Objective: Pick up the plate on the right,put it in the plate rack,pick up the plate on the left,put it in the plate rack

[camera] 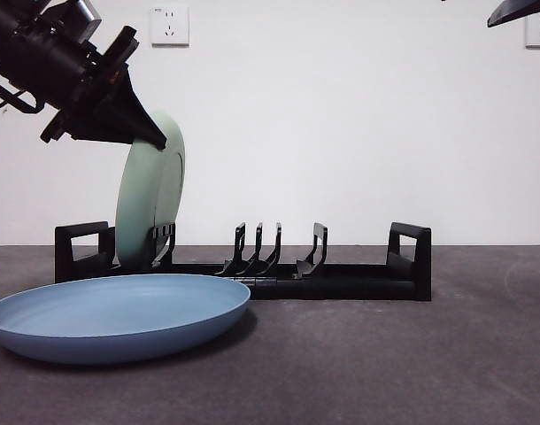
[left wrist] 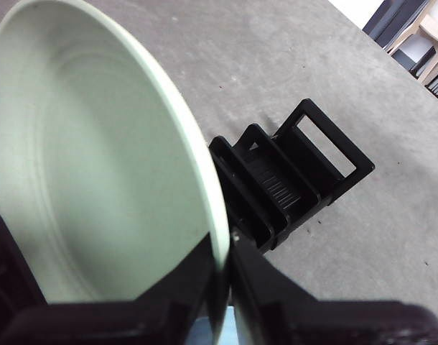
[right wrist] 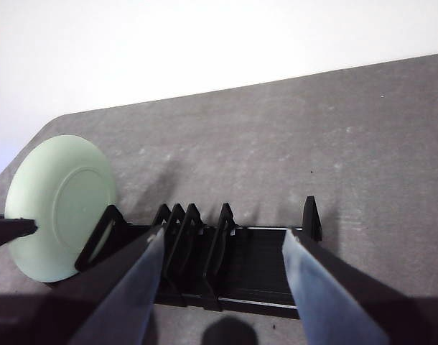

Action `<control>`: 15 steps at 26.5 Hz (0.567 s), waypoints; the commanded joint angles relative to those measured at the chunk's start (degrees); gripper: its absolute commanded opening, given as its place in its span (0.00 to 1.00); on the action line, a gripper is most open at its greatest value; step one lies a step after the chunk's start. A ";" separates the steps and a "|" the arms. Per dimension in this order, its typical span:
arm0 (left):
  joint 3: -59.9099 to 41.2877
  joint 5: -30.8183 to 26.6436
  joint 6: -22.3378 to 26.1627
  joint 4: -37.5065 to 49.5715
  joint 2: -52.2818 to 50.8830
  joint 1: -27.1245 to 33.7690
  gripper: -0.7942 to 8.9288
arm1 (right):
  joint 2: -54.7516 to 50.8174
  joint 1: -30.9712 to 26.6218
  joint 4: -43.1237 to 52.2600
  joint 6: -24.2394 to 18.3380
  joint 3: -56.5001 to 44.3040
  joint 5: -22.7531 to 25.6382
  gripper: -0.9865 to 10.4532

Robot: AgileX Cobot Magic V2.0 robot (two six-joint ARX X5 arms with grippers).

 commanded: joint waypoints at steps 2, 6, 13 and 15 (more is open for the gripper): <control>0.04 -1.36 0.35 -1.84 0.28 0.11 0.10 | 0.09 0.00 0.28 -0.26 0.07 0.15 0.33; 0.04 -1.25 0.35 -4.70 0.28 0.11 0.33 | 0.17 0.07 0.26 -0.26 0.07 -0.31 0.33; 0.07 4.59 0.35 -6.56 -2.95 0.15 0.34 | 3.58 0.31 0.35 0.26 0.07 -14.16 0.33; 0.07 4.90 0.33 -6.54 -5.18 0.13 0.34 | 5.97 1.09 0.35 0.24 0.07 -15.50 0.33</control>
